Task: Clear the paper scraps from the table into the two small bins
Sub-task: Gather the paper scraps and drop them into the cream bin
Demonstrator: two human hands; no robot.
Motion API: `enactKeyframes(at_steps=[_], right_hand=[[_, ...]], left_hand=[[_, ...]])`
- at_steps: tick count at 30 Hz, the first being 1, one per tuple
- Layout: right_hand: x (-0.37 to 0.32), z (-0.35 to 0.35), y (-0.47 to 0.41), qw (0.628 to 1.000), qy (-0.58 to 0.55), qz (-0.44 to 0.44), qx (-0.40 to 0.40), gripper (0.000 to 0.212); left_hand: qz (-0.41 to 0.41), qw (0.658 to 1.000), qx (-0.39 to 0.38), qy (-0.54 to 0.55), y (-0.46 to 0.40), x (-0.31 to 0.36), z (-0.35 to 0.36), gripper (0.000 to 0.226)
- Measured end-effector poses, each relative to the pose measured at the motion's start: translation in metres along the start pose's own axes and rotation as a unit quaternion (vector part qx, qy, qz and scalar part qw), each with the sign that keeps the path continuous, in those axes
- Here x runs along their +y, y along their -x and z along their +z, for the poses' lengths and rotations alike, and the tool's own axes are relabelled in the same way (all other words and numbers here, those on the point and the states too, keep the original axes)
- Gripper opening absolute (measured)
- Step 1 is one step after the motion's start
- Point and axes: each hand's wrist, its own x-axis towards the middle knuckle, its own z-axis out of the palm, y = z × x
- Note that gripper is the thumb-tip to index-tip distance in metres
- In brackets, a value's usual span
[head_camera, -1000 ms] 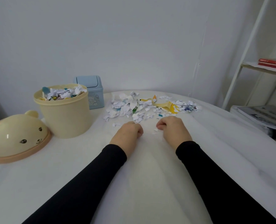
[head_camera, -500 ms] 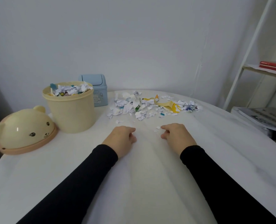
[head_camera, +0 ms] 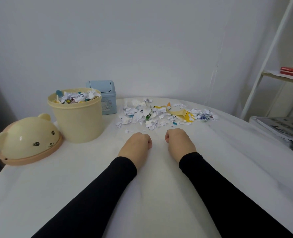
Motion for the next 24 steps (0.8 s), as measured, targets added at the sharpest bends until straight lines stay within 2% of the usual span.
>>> enactKeyframes(at_steps=[3, 7, 10, 16, 19, 24], right_hand=[[-0.002, 0.003, 0.0, 1.0, 0.009, -0.009, 0.001, 0.03], [0.007, 0.001, -0.003, 0.998, -0.067, 0.002, 0.009, 0.027], [0.012, -0.001, -0.003, 0.993, -0.118, -0.001, 0.03, 0.025], [0.004, 0.003, -0.005, 0.989, -0.141, -0.028, 0.037, 0.023], [-0.004, 0.004, -0.007, 0.978, -0.2, -0.03, 0.052, 0.025], [-0.022, 0.0, -0.004, 0.949, -0.303, -0.029, 0.076, 0.022]], left_hand=[[-0.009, 0.999, 0.016, 0.033, -0.001, -0.003, 0.001, 0.019], [-0.051, 0.988, 0.083, 0.117, -0.002, -0.019, -0.009, 0.019], [-0.072, 0.982, 0.118, 0.129, -0.004, -0.03, -0.015, 0.02], [-0.127, 0.974, 0.141, 0.125, -0.013, -0.043, -0.014, 0.022], [-0.126, 0.969, 0.155, 0.147, -0.016, -0.042, -0.016, 0.018], [-0.078, 0.96, 0.16, 0.216, -0.009, -0.031, -0.036, 0.013]])
